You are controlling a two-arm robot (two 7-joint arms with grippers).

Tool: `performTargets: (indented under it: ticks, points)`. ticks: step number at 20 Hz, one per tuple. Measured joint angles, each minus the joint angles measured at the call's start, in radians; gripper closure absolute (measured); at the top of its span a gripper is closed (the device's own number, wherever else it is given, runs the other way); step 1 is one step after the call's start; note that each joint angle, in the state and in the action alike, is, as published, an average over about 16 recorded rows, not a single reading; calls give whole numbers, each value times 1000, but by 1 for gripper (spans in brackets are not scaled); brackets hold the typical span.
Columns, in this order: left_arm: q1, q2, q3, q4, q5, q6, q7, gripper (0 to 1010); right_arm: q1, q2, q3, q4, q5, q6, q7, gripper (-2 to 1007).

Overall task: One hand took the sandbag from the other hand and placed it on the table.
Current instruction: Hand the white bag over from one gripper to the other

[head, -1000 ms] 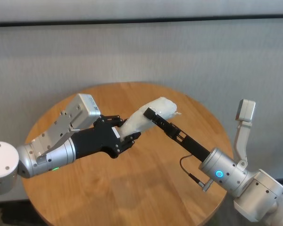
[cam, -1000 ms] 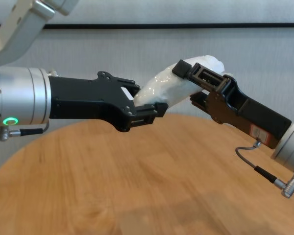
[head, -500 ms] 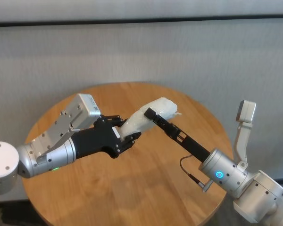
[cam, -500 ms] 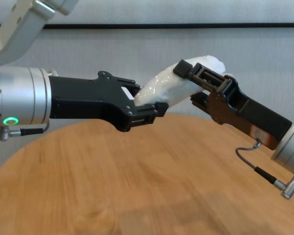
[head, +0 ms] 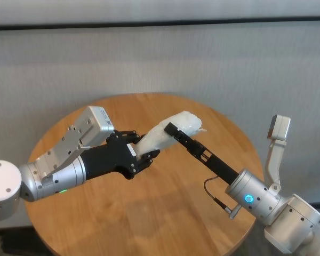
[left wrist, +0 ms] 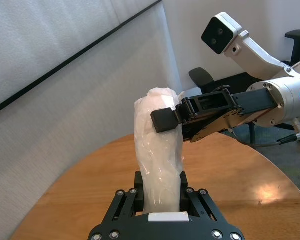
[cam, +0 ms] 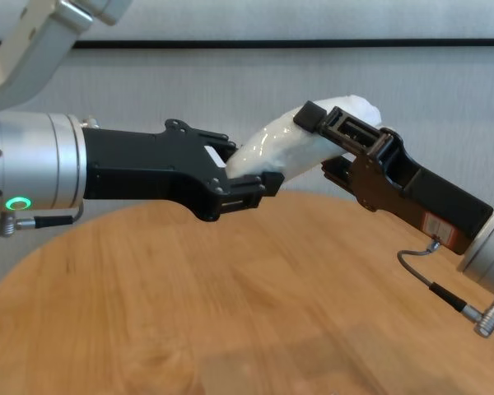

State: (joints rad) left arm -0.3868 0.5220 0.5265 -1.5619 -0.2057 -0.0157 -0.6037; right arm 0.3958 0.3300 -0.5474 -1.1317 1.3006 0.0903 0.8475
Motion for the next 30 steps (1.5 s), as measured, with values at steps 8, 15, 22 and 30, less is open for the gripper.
performTargets:
  ticks: [8,15,22,30]
  points:
    - [0,0,0,0,0,0,0,598,-1,2,-2,1,4,0,6,440]
    - [0,0,0,0,0,0,0,481,-2,2,-3,1,8,0,9,440]
    - [0,0,0,0,0,0,0,258,-3,2,-3,2,14,0,5,440]
    - [0,0,0,0,0,1,0,63,-8,1,3,1,22,-1,-15,440]
